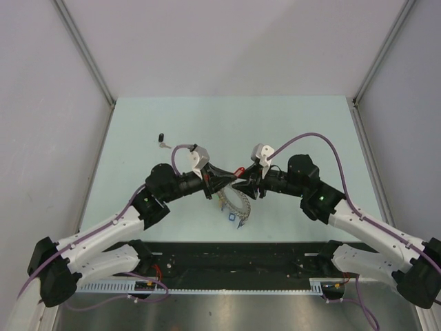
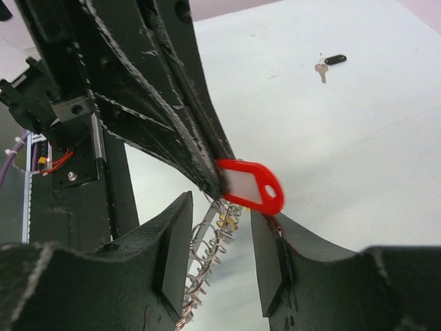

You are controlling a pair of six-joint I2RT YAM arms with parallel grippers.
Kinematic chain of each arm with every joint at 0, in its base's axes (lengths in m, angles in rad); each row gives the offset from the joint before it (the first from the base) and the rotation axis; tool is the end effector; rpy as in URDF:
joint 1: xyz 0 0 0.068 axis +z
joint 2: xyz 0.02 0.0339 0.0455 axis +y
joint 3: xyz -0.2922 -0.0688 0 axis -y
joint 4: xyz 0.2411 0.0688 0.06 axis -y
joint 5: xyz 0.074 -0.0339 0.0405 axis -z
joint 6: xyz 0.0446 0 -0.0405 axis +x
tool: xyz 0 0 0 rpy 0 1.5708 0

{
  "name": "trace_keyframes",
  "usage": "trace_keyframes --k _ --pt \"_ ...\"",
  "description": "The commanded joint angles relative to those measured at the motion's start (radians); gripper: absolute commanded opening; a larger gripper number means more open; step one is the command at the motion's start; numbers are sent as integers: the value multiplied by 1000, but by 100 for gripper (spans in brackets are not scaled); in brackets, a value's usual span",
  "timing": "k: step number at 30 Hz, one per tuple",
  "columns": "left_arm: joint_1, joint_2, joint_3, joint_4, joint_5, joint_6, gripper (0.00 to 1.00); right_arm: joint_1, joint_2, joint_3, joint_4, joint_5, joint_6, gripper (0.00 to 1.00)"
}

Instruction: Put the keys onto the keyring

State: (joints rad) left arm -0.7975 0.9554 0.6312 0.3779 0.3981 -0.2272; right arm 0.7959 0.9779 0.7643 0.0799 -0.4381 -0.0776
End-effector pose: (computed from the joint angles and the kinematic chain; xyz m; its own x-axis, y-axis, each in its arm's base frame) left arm 0.1370 -0.1652 0.3383 -0.1730 -0.1201 -0.9776 0.9146 0.3488 -0.2047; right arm 0.1393 0.1693 0.3481 -0.0200 -0.1208 -0.9925 -0.9456 0.3248 -0.0205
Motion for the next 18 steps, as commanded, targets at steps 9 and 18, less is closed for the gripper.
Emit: trace_keyframes --k 9,18 --pt "-3 -24 42 49 13 -14 0 -24 -8 44 -59 2 -99 43" --pt "-3 -26 24 105 -27 -93 0 17 -51 -11 29 65 -119 41"
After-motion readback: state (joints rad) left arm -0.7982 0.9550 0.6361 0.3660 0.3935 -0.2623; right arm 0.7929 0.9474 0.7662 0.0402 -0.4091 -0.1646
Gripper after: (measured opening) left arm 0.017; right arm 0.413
